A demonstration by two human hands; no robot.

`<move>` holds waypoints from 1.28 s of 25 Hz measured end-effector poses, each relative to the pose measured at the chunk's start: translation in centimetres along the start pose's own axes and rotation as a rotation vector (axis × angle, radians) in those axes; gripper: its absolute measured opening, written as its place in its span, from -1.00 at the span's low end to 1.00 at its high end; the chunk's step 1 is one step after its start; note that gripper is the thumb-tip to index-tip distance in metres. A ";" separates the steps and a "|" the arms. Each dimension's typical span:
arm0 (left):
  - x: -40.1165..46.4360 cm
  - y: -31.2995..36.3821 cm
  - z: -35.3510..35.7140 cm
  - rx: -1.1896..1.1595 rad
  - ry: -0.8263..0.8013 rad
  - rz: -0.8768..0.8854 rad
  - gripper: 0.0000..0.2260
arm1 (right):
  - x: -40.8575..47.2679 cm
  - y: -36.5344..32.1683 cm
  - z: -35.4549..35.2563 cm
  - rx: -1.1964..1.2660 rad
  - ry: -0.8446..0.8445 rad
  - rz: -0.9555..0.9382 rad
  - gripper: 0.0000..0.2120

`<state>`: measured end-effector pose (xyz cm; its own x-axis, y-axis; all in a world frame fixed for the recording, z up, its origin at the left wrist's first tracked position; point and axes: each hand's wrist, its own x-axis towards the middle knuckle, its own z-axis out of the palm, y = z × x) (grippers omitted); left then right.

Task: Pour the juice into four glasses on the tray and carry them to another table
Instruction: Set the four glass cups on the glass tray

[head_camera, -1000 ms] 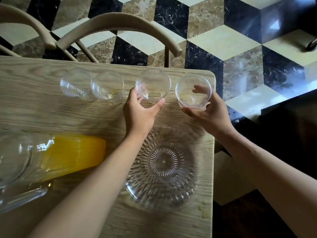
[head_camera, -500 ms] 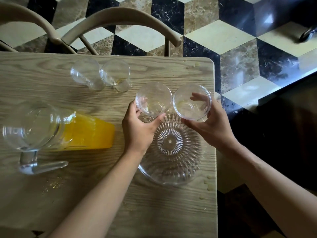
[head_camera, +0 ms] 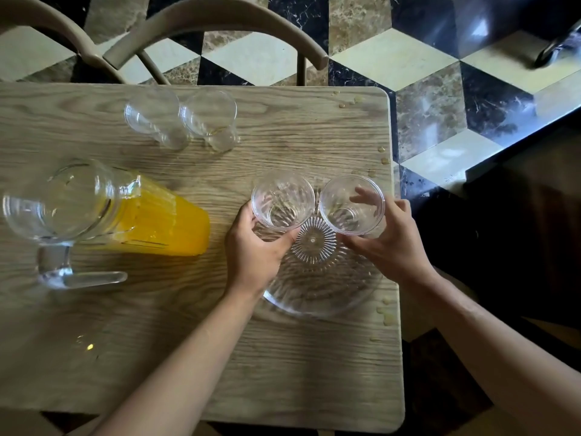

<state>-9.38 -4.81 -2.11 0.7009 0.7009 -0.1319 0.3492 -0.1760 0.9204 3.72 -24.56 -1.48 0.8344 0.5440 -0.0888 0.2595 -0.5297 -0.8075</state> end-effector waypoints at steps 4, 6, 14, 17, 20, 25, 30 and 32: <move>-0.1 -0.5 0.2 -0.037 -0.005 -0.009 -0.39 | 0.1 0.3 0.5 -0.013 -0.002 0.004 -0.21; -0.1 -0.7 0.5 -0.048 -0.010 -0.003 -0.35 | 0.2 0.4 0.6 -0.020 0.000 0.004 -0.19; -0.4 -0.9 1.4 -0.054 -0.029 -0.009 -0.30 | 0.1 0.6 0.3 -0.057 -0.037 0.034 -0.12; -0.6 -0.5 1.1 -0.019 -0.024 -0.020 -0.31 | 0.1 0.6 0.0 -0.052 -0.051 0.055 -0.14; -1.8 0.3 0.2 0.015 -0.026 -0.032 -0.22 | -0.4 -0.1 -1.0 -0.017 -0.084 0.114 0.06; -4.6 4.2 -2.4 0.014 0.016 -0.039 -0.19 | -0.7 -3.3 -4.7 0.017 -0.138 0.035 0.25; -6.2 8.5 -4.0 0.077 0.087 0.011 -0.22 | 0.6 -6.5 -7.7 0.044 -0.223 -0.057 0.29; -6.6 9.6 -4.5 0.106 0.097 0.034 -0.22 | 1.2 -7.5 -8.1 0.045 -0.262 -0.096 0.27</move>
<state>-13.44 -8.00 9.28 0.6518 0.7560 -0.0602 0.3934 -0.2692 0.8791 6.68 -25.19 9.17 0.6515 0.7431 -0.1530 0.3051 -0.4413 -0.8439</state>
